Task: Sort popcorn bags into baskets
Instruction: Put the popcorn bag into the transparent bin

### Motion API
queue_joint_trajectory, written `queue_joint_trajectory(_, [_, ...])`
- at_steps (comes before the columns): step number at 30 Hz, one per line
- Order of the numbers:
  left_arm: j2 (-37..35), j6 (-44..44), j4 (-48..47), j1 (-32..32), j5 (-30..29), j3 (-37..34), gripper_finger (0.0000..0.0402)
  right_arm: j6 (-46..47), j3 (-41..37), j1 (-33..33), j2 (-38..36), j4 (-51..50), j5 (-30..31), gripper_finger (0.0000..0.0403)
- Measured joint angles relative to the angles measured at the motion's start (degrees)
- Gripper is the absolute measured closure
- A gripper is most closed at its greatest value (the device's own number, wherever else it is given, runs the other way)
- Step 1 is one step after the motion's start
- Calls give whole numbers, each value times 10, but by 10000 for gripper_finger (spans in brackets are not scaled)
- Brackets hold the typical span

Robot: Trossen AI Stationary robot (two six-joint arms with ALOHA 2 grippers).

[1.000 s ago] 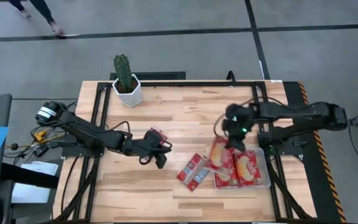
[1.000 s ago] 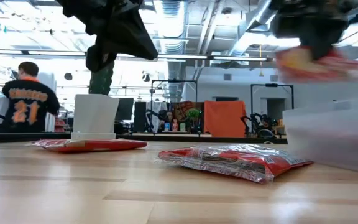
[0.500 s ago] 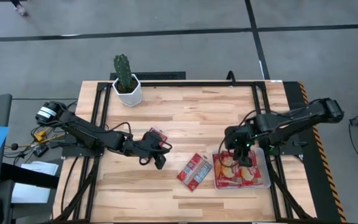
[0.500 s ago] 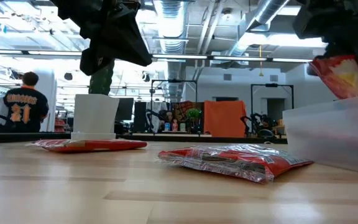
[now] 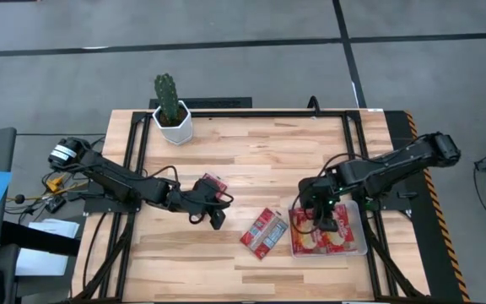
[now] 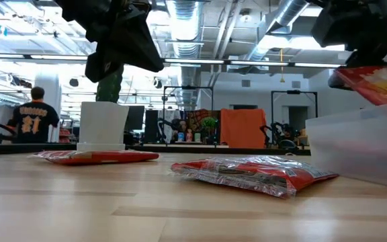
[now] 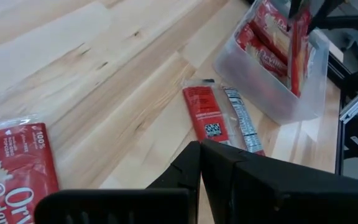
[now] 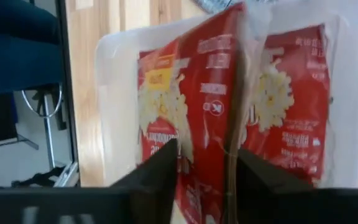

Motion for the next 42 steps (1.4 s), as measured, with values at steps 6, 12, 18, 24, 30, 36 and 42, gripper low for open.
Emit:
queue_joint_trajectory(6, [2, 9, 17, -7, 8, -1, 401, 3, 0, -13, -3, 0, 7, 178])
queue_joint_trajectory(12, [55, 62, 123, -30, 10, -1, 401, 8, 1, -47, -37, 6, 13, 168])
queue_joint_trajectory(18, [150, 78, 245, -37, 41, -2, 401, 18, 2, -63, -63, 7, 22, 186])
queue_joint_trajectory(24, [238, 108, 303, -37, 72, 16, 401, 29, 2, -80, -79, 25, 29, 197])
queue_joint_trajectory(30, [305, 136, 297, -65, 98, 89, 401, 72, 2, -78, -81, 96, 65, 207])
queue_joint_trajectory(36, [318, 119, 239, -71, 96, 114, 401, 104, 2, -55, -62, 151, 106, 219])
queue_joint_trajectory(42, [320, 106, 160, -69, 100, 113, 401, 104, 2, -40, -37, 190, 130, 227])
